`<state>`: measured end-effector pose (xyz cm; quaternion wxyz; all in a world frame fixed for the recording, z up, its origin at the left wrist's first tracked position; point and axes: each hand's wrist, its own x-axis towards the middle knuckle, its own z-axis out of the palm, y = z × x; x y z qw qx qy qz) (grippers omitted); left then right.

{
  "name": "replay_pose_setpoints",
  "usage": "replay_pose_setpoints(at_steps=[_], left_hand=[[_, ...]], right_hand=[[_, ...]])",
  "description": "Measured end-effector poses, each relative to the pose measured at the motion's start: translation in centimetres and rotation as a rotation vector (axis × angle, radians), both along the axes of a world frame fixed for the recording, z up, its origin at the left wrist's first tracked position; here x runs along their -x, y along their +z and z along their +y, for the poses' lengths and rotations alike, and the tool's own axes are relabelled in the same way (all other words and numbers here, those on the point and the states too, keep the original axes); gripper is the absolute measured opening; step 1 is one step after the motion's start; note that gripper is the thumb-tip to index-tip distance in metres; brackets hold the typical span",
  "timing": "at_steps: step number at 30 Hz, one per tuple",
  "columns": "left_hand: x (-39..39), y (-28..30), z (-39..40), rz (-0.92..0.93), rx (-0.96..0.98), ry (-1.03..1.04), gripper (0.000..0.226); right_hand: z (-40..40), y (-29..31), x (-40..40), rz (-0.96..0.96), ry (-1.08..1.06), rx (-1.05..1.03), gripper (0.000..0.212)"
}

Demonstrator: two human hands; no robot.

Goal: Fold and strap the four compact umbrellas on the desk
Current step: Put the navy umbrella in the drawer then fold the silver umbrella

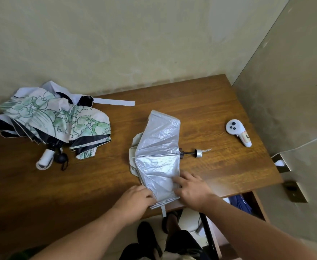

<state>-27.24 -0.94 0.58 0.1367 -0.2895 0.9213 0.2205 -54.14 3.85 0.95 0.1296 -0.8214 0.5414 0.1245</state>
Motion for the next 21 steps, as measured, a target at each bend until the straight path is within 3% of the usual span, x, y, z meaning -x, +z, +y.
replay_pose_setpoints(at_steps=[3,7,11,16,21], left_hand=[[-0.5,-0.1,0.7,-0.054,0.076,-0.099,0.049],[0.3,0.6,0.4,-0.070,0.101,-0.119,0.035],[3.1,1.8,-1.8,-0.001,0.105,0.013,0.029],[5.1,2.1,-4.2,-0.095,0.137,0.229,0.061],[5.2,1.3,-4.6,-0.191,0.075,0.229,0.067]], right_hand=[[0.0,0.1,-0.5,-0.069,-0.012,0.032,0.020],[0.2,-0.4,-2.1,-0.187,0.021,0.036,0.014],[0.6,-0.8,-2.6,-0.146,-0.012,-0.095,0.035],[-0.6,0.3,-2.5,-0.162,-0.045,-0.306,0.035],[-3.6,1.6,-2.1,-0.312,-0.279,-0.412,0.038]])
